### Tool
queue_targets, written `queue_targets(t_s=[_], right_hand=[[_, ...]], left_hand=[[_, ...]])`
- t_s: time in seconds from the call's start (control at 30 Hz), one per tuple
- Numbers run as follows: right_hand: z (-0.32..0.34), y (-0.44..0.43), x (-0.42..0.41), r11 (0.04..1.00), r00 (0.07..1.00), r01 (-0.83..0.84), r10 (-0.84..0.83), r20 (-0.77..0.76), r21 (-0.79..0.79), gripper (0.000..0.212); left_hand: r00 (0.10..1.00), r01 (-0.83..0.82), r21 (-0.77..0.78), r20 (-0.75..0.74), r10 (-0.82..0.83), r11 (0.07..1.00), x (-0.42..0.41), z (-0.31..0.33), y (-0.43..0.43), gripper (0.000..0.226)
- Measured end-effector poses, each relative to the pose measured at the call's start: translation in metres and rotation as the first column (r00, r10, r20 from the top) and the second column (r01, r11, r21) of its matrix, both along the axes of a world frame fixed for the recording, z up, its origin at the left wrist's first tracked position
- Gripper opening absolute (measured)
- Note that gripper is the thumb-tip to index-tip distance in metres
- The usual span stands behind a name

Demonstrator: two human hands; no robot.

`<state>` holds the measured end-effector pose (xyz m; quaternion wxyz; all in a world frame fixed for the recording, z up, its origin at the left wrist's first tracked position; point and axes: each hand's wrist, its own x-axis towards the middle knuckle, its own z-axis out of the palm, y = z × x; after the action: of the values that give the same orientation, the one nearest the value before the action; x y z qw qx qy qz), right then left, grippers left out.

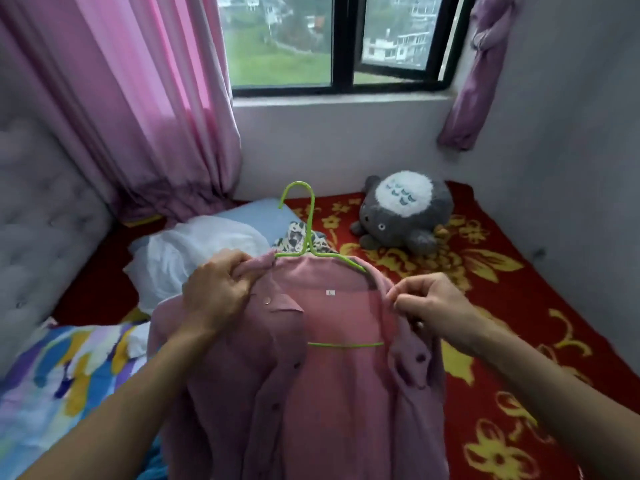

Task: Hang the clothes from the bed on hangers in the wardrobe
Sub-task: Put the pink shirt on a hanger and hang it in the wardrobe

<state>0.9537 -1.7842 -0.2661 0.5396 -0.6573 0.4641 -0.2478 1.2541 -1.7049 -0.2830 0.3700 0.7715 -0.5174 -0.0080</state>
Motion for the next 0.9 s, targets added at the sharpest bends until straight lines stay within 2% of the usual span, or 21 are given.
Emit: queue_targets(t_s=[0.07,0.17,0.27,0.37,0.47,0.53,0.6,0.67,0.7,0.73,0.8,0.83,0.9], right_hand=[[0.032,-0.001,-0.016,0.992,0.995,0.088,-0.083,0.055,-0.091,0.025],[0.094,-0.02,-0.037,0.953,0.938,0.275,-0.237,0.253,-0.128,0.028],[0.166,-0.024,-0.049,0.923,0.921,0.274,-0.171,0.351,-0.27,0.027],[0.235,-0.01,-0.067,0.883,0.923,0.24,-0.079,0.377,-0.403,0.019],[0.272,0.011,-0.084,0.873,0.927,0.108,0.085,0.366,-0.475,0.018],[0.269,0.031,-0.087,0.893,0.902,-0.045,0.23,0.366,-0.448,0.021],[0.251,0.051,-0.085,0.865,0.858,-0.316,0.436,0.272,-0.391,0.023],[0.23,0.065,-0.081,0.722,0.781,-0.57,0.625,0.015,-0.391,0.018],[0.224,0.068,-0.078,0.662,0.767,-0.594,0.637,-0.075,-0.458,0.015],[0.222,0.067,-0.074,0.633,0.811,-0.519,0.577,-0.097,-0.575,0.013],[0.229,0.069,-0.067,0.56,0.933,-0.192,0.359,0.027,-0.806,0.014],[0.238,0.076,-0.064,0.495,0.948,-0.073,0.305,0.095,-0.866,0.019],[0.254,0.097,-0.052,0.439,0.898,-0.069,0.419,0.136,-0.896,0.035]], left_hand=[[0.995,-0.011,-0.056,0.097,0.017,0.998,-0.01,0.038,0.016,0.025],[0.976,-0.016,-0.104,0.213,0.038,0.994,-0.022,0.089,0.042,0.039],[0.923,-0.002,-0.129,0.381,0.051,0.992,-0.047,0.137,0.068,0.047],[0.799,-0.055,-0.164,0.584,0.142,0.985,-0.084,0.179,0.092,0.031],[0.667,-0.21,-0.214,0.682,0.3,0.954,-0.112,0.213,0.112,0.021],[0.644,-0.292,-0.246,0.664,0.38,0.924,-0.125,0.231,0.126,0.02],[0.67,-0.366,-0.279,0.584,0.459,0.888,-0.136,0.245,0.141,0.02],[0.708,-0.387,-0.307,0.505,0.493,0.87,-0.147,0.252,0.16,0.019],[0.728,-0.363,-0.327,0.485,0.484,0.873,-0.152,0.253,0.17,0.022],[0.745,-0.337,-0.348,0.47,0.473,0.875,-0.157,0.254,0.181,0.026],[0.778,-0.306,-0.378,0.429,0.458,0.874,-0.163,0.255,0.201,0.03],[0.797,-0.298,-0.377,0.407,0.446,0.877,-0.166,0.254,0.21,0.029],[0.832,-0.265,-0.363,0.382,0.403,0.893,-0.174,0.252,0.225,0.033]])
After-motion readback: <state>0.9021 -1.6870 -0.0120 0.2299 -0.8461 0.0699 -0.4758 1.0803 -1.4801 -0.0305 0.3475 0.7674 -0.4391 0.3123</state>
